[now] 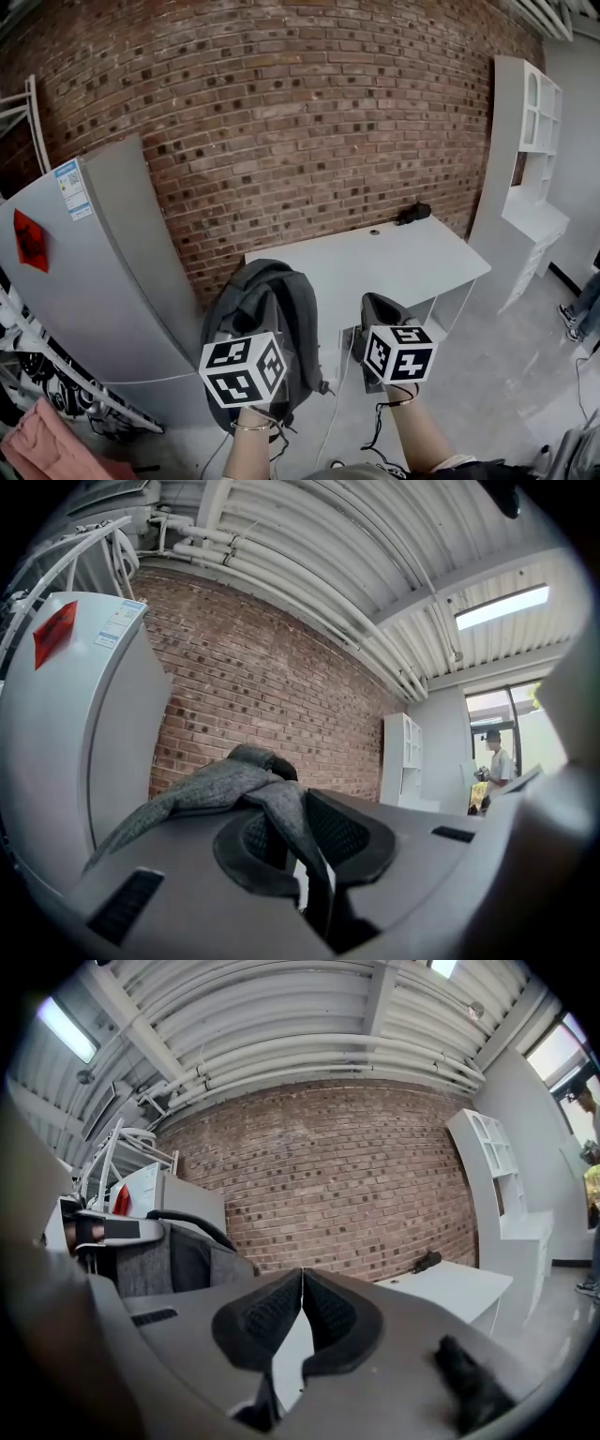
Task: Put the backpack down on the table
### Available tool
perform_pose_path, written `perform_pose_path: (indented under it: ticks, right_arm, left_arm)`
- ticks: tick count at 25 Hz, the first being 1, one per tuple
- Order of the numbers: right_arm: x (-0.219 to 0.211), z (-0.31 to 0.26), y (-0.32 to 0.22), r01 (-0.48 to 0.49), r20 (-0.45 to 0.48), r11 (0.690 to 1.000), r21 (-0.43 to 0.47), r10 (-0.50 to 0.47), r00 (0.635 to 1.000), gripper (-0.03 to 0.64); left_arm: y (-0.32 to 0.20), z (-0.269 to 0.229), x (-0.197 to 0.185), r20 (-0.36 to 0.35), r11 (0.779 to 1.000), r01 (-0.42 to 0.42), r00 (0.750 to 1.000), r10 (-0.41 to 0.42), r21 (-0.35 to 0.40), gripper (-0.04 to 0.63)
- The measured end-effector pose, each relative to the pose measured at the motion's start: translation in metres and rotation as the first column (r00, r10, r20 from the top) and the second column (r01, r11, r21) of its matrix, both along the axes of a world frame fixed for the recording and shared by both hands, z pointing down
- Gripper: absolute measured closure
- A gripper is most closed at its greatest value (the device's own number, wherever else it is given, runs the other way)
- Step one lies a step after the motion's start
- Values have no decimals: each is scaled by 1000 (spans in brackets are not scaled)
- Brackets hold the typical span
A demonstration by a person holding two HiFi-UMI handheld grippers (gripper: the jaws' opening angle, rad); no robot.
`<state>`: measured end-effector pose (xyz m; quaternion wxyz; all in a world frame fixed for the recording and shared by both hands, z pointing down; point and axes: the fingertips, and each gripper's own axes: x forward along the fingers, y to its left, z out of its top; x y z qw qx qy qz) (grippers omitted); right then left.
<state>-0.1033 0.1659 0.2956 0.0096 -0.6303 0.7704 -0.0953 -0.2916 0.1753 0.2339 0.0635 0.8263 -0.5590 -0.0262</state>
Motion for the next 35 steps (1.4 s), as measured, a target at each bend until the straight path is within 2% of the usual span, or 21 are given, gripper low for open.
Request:
perform_pose_path:
  ticks: [17, 20, 28, 35]
  right_arm:
    - [64, 5, -120, 13, -18, 1000, -6, -13, 1000, 586]
    - [68, 6, -130, 12, -23, 1000, -9, -12, 1000, 586]
    - [76, 23, -158, 15, -16, 998, -53, -16, 1000, 586]
    - [83, 25, -200, -6, -1, 1000, -20, 6, 1000, 586]
  left_arm:
    - [-115, -20, 62, -19, 999, 17, 1000, -17, 39, 545]
    - [-127, -14, 65, -20, 1000, 12, 1000, -12, 22, 545]
    - [-158, -8, 72, 35, 1000, 26, 999, -26, -5, 545]
    - [-198, -5, 72, 34, 1000, 28, 999, -27, -6, 545]
